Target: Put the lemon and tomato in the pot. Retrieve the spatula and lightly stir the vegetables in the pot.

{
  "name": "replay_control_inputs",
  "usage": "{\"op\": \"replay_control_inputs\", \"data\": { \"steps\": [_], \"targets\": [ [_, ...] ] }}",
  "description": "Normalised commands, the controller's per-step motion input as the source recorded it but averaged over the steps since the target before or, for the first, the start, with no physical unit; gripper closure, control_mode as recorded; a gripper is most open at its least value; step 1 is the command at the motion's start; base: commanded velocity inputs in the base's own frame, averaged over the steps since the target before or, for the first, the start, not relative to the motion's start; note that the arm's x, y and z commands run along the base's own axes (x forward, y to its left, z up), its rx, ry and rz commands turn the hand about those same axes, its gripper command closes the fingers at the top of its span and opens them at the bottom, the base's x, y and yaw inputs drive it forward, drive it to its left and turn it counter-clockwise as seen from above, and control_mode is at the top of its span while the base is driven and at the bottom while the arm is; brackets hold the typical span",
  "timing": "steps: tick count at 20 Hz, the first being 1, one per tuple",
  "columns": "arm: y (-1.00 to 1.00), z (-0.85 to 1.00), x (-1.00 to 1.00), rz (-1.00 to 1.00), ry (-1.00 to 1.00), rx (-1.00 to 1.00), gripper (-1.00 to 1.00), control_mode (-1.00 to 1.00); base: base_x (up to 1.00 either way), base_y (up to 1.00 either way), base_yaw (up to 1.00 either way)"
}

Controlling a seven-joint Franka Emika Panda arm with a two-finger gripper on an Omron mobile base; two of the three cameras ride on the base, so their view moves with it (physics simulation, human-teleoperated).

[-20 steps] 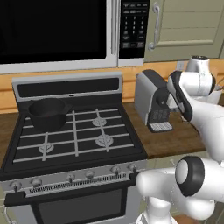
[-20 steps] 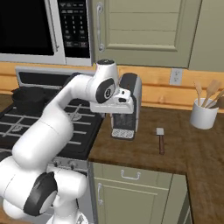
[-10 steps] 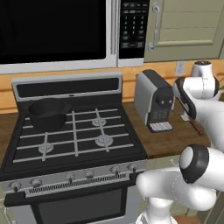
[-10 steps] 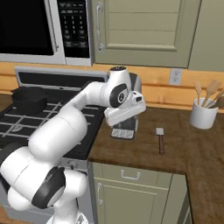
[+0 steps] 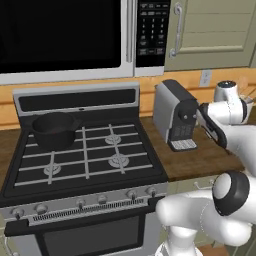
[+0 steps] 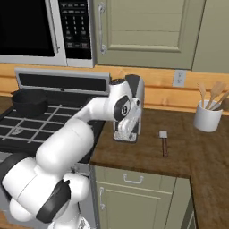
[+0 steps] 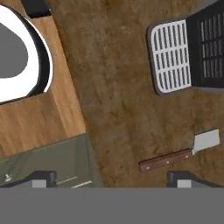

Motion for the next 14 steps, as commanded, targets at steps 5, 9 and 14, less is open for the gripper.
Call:
{"op": "replay_control_inputs", "data": {
  "steps": [5,9,14],
  "targets": [
    [-0.67,-0.09,-0.05,0.71,0.02,0.00,-1.00,-1.00,0.00,0.00,0.00],
    [-0.62,-0.05,0.01,0.69,0.13,-0.04,-1.00,-1.00,0.00,0.00,0.00],
    [-0.63,-0.08,0.05,0.66,0.16,-0.07,-1.00,-1.00,0.00,0.00,0.00]
  ]
}}
